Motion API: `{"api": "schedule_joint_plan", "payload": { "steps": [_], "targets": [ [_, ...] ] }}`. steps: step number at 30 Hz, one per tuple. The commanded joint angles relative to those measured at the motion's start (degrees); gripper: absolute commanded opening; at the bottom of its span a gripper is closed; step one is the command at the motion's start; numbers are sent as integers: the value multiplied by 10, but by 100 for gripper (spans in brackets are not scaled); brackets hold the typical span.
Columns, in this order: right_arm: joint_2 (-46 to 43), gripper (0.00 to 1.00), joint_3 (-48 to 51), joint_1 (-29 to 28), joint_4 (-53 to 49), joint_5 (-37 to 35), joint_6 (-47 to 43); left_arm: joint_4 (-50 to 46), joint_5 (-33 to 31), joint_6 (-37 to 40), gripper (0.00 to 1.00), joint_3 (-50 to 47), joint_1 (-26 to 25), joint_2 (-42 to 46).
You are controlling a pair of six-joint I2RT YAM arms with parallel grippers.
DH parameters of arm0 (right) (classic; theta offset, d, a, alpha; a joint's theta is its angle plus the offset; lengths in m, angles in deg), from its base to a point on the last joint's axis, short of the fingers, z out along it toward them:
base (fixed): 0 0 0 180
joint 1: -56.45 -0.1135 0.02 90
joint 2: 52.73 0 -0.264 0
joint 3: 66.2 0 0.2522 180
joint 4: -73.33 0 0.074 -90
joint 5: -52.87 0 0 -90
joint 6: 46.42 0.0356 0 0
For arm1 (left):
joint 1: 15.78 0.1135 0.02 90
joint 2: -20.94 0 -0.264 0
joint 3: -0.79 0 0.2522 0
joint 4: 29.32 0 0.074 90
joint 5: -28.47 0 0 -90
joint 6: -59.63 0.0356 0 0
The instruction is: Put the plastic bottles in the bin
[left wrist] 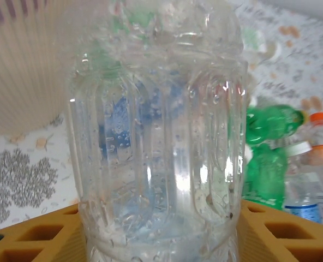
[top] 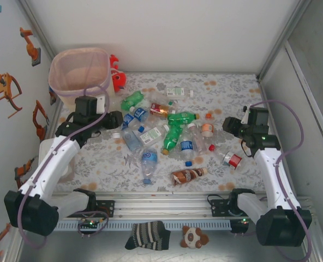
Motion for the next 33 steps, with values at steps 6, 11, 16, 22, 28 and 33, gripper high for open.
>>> {"api": "schedule_joint_plan", "payload": {
  "steps": [6,11,16,22,28,33],
  "targets": [
    [-8,67,-25,-5,-2,5,7,-19,34,65,59,88,-2,26],
    [-4,66,-33,-5,-4,3,6,-50,4,110,59,159,-1,5],
    [-3,66,-39,-4,-3,3,7,-70,-45,165,60,239,6,-29],
    [2,66,-50,-5,-5,2,7,-88,-99,217,60,333,30,-91],
    [8,66,-60,-5,-7,3,8,-76,-142,245,58,411,60,-150],
    [8,66,-62,-5,-9,-1,8,-53,-176,274,57,442,86,-204]
  ]
}}
